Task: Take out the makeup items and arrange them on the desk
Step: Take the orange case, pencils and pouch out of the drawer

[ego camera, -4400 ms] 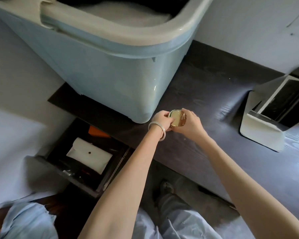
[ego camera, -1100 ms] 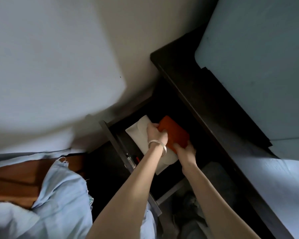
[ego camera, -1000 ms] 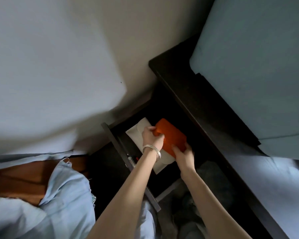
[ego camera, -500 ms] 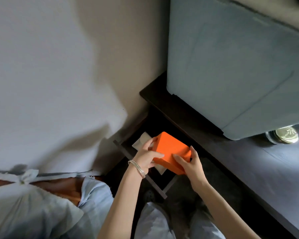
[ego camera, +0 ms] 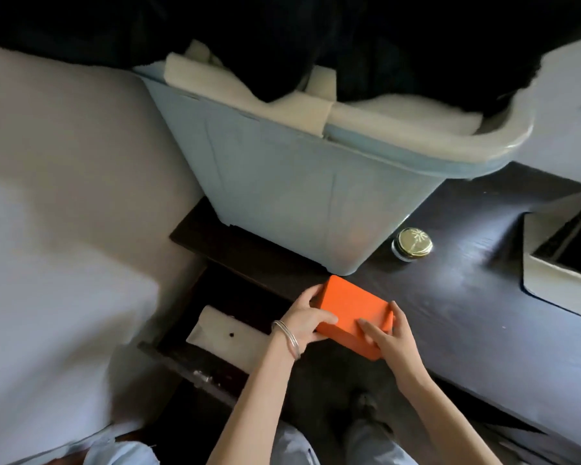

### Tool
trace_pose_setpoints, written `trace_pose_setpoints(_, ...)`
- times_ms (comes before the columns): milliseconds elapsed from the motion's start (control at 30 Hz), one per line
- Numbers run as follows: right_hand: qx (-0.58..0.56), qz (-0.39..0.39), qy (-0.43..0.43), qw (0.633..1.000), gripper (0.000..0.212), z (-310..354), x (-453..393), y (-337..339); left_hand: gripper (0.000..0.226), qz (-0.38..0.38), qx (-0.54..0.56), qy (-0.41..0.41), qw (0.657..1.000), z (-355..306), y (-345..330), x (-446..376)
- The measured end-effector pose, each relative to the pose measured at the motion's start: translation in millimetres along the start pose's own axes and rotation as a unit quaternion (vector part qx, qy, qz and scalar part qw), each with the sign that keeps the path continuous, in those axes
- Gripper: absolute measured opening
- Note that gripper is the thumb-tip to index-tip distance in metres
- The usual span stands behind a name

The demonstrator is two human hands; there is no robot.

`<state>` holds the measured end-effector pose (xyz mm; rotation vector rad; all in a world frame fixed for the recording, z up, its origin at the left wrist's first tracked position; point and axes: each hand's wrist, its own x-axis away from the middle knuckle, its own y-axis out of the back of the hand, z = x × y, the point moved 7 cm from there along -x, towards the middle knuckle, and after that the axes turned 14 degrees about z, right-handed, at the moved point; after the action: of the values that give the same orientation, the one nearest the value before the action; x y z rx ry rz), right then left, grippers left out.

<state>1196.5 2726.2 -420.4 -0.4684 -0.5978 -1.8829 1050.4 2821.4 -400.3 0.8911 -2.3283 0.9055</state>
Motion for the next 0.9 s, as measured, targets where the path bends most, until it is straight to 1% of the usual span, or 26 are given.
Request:
trace_pose_setpoints(100, -0.011, -0.033, -0.024, 0.999, 0.090, -13, -2, 44, 0.067, -0.003, -0.037, 0.025, 0.999, 8, -40, -36)
trace_pose_setpoints(200, -0.018, -0.061, -0.047, 0.997, 0.092, -21, -8, 82, 0.070, -0.006, -0.059, 0.031, 0.998, 12, -73, -68)
trace_pose_setpoints(400, 0.019, -0.069, -0.044, 0.996, 0.091, -18, -33, 130, 0.068, -0.029, -0.131, 0.032, 0.990, 7, -110, -117)
trace_pose_setpoints(467, 0.029, -0.060, -0.046, 0.997, 0.091, -13, -45, 137, 0.065, -0.043, -0.154, 0.043, 0.986, 6, -113, -129)
trace_pose_setpoints(567, 0.043, -0.047, -0.046, 0.997, 0.091, -5, -64, 142, 0.075, -0.079, -0.171, 0.052, 0.981, 17, -103, -163)
trace_pose_setpoints(600, 0.049, -0.042, -0.046, 0.997, 0.092, -3, -69, 143, 0.075, -0.091, -0.180, 0.056, 0.978, 21, -99, -172)
trace_pose_setpoints(667, 0.061, -0.028, -0.046, 0.997, 0.092, -1, -78, 142, 0.065, -0.122, -0.219, 0.069, 0.965, 10, -102, -161)
trace_pose_setpoints(733, 0.070, -0.014, -0.046, 0.996, 0.093, 0, -85, 140, 0.057, -0.165, -0.259, 0.063, 0.950, -3, -104, -148)
trace_pose_setpoints(800, 0.075, -0.005, -0.040, 0.996, 0.093, 1, -90, 139, 0.055, -0.202, -0.280, 0.055, 0.937, -8, -102, -148)
trace_pose_setpoints(900, 0.085, 0.004, -0.030, 0.996, 0.096, 2, -97, 139, 0.055, -0.217, -0.282, 0.051, 0.933, -9, -99, -154)
